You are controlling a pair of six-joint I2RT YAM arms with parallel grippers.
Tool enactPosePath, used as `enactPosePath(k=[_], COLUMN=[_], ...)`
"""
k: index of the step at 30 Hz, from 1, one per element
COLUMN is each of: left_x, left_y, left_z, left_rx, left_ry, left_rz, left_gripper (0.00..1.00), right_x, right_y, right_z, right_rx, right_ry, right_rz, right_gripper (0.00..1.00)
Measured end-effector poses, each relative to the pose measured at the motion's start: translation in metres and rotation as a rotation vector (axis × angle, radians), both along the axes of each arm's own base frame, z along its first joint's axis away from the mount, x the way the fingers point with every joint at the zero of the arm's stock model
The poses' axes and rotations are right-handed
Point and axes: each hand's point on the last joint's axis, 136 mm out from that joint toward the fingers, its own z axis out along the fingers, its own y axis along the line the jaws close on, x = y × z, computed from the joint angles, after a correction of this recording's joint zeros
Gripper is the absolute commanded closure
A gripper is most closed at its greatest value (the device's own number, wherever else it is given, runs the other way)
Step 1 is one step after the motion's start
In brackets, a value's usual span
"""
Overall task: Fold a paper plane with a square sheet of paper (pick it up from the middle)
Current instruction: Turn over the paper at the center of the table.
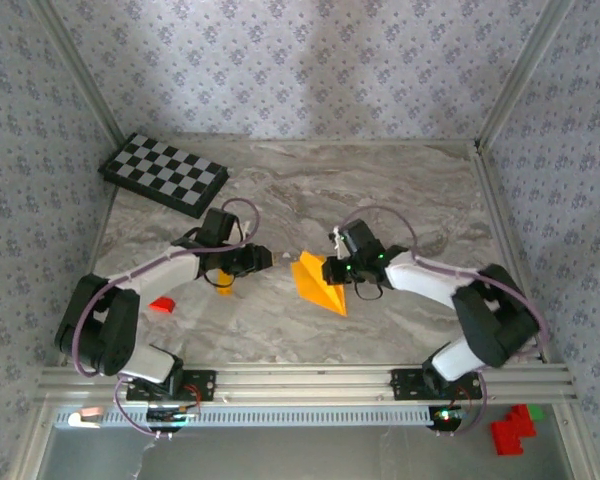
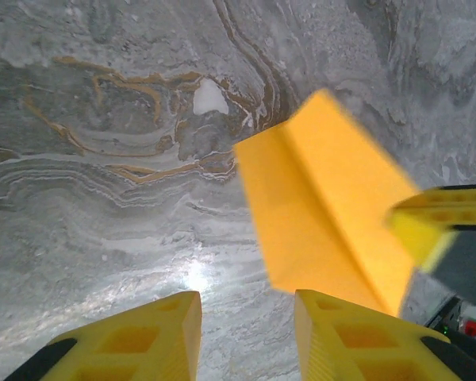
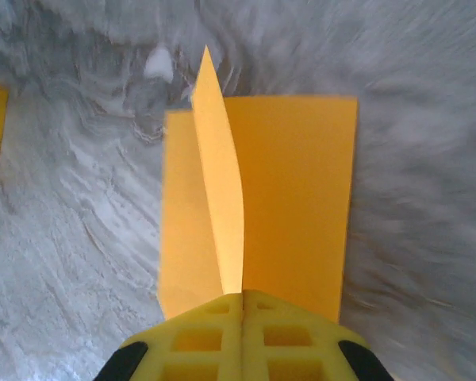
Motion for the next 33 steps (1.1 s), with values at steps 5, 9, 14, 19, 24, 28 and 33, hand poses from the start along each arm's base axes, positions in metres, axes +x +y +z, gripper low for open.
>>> enactPosePath(k=[5,9,14,19,24,28,33], left_x=[0.008,0.016,0.021,0.026,0.027,0.026,0.021], left_y=[0.014,0.032,0.051,0.069,0.086,0.09,0.09], left_z=[0.016,0.015,0.007,0.003,0.0,0.007,0.01], left_rx=[-0.005,0.009,0.029,0.044,0.056,0.061,0.047], left_ry=[-0.044,-0.045,-0.023,-0.006,0.005,-0.014,-0.021], left_rz=[0.064,0.133,0.196,0.254,0.304,0.318,0.318], left_gripper=[0.64,0.64,0.64,0.64,0.63,0.63,0.62], right_x=[0.011,0.001,-0.009,-0.022,-0.027,-0.024,-0.031], right_y=[-0.022,-0.025,-0.011,0.022,0.058,0.078,0.089], right_z=[0.083,0.089,0.045,0.003,-0.015,-0.017,-0.014], right_rx=[-0.295,-0.578,-0.908,-1.024,-0.947,-0.844,-0.658], right_ry=[-0.265,-0.331,-0.301,-0.287,-0.26,-0.235,-0.173], right_rz=[-0.093,-0.103,-0.071,-0.013,0.007,-0.002,0.005], right_gripper=[1.0,1.0,1.0,0.97,0.8,0.7,0.69])
